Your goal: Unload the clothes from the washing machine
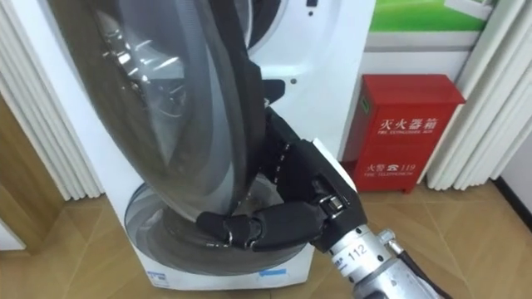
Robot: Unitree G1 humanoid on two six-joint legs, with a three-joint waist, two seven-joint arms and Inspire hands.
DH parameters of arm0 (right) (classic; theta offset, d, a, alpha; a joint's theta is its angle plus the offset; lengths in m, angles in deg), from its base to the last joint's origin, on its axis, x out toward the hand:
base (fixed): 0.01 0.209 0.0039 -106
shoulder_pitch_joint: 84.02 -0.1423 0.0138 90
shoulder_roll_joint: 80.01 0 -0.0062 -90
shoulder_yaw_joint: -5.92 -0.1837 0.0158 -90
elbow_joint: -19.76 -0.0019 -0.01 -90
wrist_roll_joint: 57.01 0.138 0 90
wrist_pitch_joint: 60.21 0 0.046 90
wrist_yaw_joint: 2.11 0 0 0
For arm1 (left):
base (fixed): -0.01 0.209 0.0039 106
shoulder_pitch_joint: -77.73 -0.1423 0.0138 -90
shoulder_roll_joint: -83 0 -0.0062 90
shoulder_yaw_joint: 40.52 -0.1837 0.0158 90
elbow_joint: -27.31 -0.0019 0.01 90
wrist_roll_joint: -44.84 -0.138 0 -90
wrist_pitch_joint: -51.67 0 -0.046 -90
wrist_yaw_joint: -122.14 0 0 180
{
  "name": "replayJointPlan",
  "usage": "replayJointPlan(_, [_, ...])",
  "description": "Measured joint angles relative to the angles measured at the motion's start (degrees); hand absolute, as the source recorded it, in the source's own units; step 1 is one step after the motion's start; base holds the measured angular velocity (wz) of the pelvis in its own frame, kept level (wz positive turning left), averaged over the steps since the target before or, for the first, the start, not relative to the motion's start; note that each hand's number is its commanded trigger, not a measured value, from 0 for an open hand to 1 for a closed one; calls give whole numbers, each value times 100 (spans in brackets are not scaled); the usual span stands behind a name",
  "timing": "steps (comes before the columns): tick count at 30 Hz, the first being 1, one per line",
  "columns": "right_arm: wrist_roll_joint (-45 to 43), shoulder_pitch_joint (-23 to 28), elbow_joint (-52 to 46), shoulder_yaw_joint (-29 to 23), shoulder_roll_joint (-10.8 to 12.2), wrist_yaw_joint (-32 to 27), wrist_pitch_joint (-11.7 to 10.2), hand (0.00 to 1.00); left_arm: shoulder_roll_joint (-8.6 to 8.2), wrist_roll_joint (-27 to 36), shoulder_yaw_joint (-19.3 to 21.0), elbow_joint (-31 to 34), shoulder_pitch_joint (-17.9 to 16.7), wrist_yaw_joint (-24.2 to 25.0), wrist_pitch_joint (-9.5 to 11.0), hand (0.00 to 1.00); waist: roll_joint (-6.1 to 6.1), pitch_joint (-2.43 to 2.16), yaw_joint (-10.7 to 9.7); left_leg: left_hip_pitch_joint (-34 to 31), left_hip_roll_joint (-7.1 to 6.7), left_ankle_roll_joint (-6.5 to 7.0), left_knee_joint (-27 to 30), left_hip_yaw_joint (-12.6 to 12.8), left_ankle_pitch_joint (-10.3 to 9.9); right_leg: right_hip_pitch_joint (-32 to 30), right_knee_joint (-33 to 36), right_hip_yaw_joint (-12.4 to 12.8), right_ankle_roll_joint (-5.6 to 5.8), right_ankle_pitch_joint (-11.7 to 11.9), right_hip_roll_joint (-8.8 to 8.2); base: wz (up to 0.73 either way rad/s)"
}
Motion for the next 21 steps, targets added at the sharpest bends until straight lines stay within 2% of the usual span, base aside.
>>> replayJointPlan(4, [-143, -1, 0, 3, 28, 110, 0, 0, 1, 41, -30, -11, 9, -4, 1, 0, -26, 19, 14, 9, -9, 0, 1, 37, 0, -3, -3, 87, 13, -10, 2, -2])
replayJointPlan(9, [-191, -47, -5, 250, 59, 146, 0, 0, -1, 107, -179, -24, 25, -20, 26, 0, -123, 61, 45, -27, -10, 1, -1, 37, 0, -60, 11, 110, 17, -12, 3, -1])
replayJointPlan(14, [-214, -202, -17, 444, 111, 179, 17, 0, -1, 99, -246, -12, 50, -23, 25, 0, -152, 50, 91, -24, -13, 1, -6, 56, 0, -60, 9, 125, 21, -13, 3, 0])
replayJointPlan(16, [-212, -203, -44, 471, 117, 165, 17, 0, 4, 99, -247, -13, 78, -24, 24, 0, -178, 33, 147, -25, -10, 2, -4, 56, 1, -64, 11, 133, 20, -14, 8, -4])
replayJointPlan(21, [-173, -242, -43, 483, 119, 153, 52, 0, 4, 83, -246, -69, 97, -20, 25, 0, -182, 27, 305, -29, 17, 2, 5, 55, 2, -104, 19, 195, -7, -12, 41, -9])
